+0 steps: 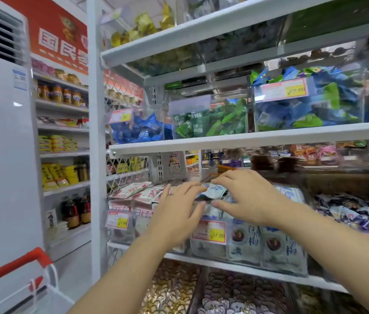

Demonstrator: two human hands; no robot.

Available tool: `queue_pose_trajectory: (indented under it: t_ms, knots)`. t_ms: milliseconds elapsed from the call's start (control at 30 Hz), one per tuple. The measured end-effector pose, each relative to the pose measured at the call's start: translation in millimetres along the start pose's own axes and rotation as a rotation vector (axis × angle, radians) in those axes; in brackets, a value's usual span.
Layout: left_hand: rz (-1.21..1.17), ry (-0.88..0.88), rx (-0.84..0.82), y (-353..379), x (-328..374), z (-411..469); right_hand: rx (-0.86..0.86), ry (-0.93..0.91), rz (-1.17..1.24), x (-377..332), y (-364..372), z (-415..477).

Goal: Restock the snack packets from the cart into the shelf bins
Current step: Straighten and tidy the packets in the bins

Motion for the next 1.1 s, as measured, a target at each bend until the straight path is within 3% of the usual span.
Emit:
queue_pose_trajectory:
  t_ms: [67,167,367,567,733,867,1000,1100]
  knots:
    - [-0.045,-0.033,0.031,-6,-17,-30,0.022,-0.106,0.090,-39,8,-6]
    - [-0.110,-0.109,-0.061,-1,-49,-85,-0.040,-0.157,0.308,-85,39,-19]
    - [-0.077,-0.348,-0.408,17,-110,-223,-0.473,-0.231,0.550,-174,175,-50]
    - [-0.017,-0.439,-0.967,70,-161,-332,-1.022,-0.405,0.559,-271,298,-90]
    - [0.038,-0.446,-1.055,104,-200,-354,-1.355,-0.408,0.334,-308,396,-92]
    - [0.075,-0.460,-1.028,108,-233,-350,-1.402,-0.360,0.173,-322,466,-80]
    - [0.059,-0.426,-1.093,108,-236,-359,-1.484,-0.246,0.235,-323,507,-89]
    - [0.033,-0.393,-1.162,112,-228,-366,-1.414,-0.256,0.158,-322,516,-107]
Point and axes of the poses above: each hand's wrist, its own z-axis towards the middle knuckle, its own y-axis out of the palm, x = y × z, the point moved 6 cm from there along z, towards the middle knuckle, and after that the axes turned 15 degrees about z, right-handed, at the moved point
